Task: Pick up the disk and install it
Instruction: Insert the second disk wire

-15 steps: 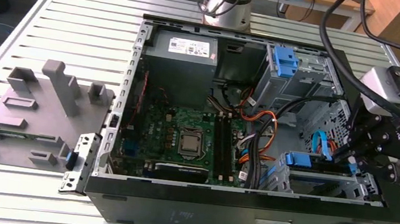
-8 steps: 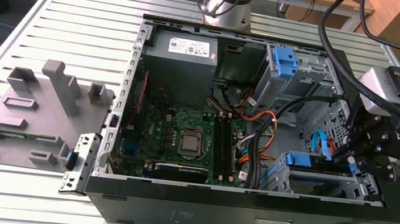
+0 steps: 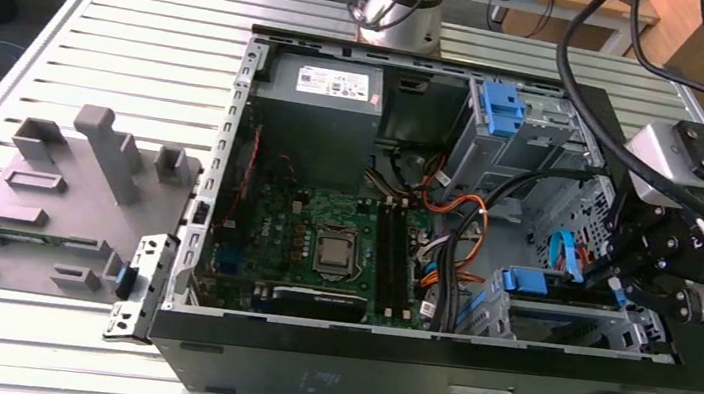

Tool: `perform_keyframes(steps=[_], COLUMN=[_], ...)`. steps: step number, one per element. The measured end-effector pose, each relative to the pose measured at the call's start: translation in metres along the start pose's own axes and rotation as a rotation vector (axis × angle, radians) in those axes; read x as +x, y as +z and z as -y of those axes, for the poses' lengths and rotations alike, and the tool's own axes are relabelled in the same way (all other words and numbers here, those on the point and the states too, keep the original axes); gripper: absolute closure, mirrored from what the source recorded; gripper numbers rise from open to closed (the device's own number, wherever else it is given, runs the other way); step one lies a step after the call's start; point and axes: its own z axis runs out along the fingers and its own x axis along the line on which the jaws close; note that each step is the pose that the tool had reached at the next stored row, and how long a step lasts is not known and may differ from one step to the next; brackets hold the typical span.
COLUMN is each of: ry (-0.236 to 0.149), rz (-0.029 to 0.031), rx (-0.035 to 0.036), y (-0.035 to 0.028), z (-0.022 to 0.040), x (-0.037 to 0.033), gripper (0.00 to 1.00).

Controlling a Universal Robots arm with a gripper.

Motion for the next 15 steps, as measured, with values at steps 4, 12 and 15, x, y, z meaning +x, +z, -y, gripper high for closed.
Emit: perform_keyframes(steps=[4, 12, 15], ry=[0.0, 0.0, 0.0], rz=[-0.0001, -0.0002, 0.0], rx=[0.0, 0.0, 0.0], y=[0.0, 0.0021, 0.0022], z=[0.0, 0.0001, 0.0001], x=[0.0, 0.0002, 0.0001], gripper=[0.84, 0.84, 0.84])
